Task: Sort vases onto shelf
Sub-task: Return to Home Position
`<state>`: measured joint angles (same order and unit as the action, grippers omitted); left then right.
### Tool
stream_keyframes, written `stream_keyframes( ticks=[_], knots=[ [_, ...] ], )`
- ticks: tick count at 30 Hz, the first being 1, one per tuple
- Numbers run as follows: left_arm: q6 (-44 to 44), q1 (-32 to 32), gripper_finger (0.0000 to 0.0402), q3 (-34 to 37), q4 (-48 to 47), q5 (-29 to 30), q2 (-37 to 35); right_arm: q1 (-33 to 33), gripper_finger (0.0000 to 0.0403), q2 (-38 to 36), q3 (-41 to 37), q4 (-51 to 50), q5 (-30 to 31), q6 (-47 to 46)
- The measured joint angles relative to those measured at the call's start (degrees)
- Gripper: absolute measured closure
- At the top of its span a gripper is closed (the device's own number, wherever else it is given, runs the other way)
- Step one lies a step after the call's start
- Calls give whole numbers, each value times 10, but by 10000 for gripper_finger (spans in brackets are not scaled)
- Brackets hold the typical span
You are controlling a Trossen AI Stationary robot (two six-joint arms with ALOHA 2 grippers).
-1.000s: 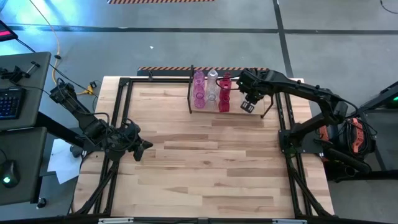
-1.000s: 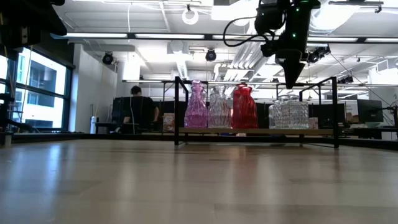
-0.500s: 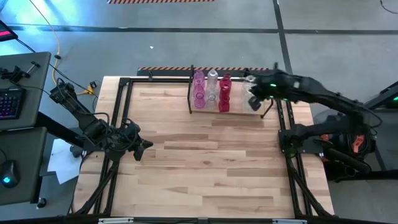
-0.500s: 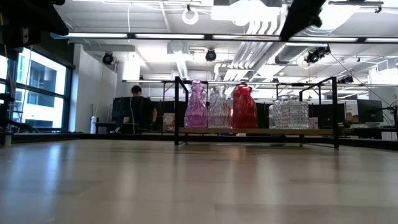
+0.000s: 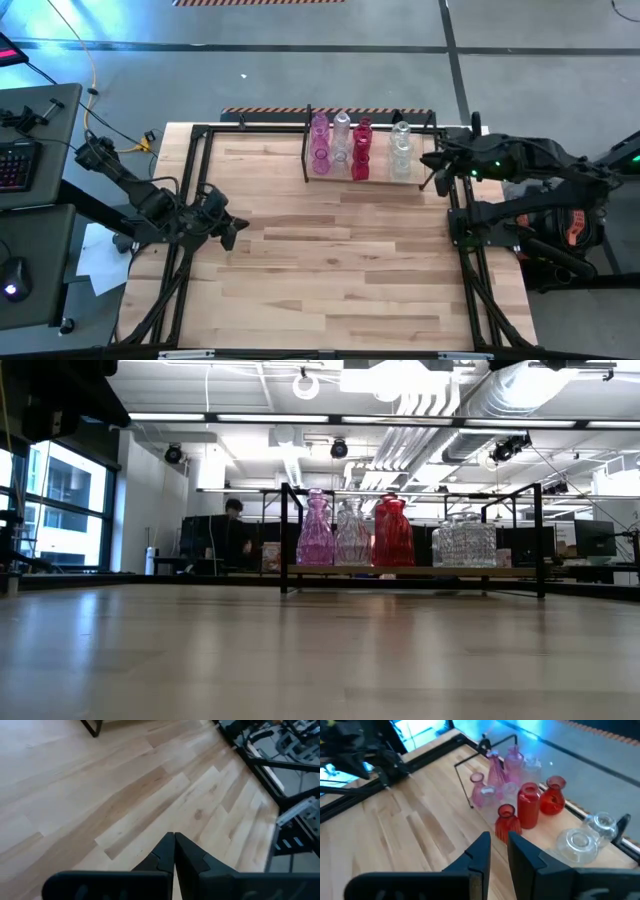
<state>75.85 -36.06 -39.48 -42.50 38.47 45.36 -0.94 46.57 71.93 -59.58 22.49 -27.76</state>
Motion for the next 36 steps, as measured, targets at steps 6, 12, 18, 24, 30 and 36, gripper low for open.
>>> stream_keyframes(
  ticks=[6, 12, 18, 24, 30, 36],
  knots=[
    [-43, 56, 401, 0, -22, -24, -9, 30, 355, -59, 0, -10, 75, 6],
    [-105, 121, 401, 6, -45, -40, -38, 30, 355, -186, -32, -51, 109, -63],
    [-230, 227, 401, 72, 52, -158, -74, 30, 355, -276, -112, -43, 74, -115],
    [-388, 385, 401, 142, 261, -384, -78, 30, 355, -313, -198, 20, 47, -120],
    [-457, 553, 401, 169, 331, -496, -53, 30, 355, -327, -234, 100, 44, -57],
    [-492, 671, 401, 175, 334, -610, -42, 30, 355, -378, -235, 88, 49, -46]
  ],
)
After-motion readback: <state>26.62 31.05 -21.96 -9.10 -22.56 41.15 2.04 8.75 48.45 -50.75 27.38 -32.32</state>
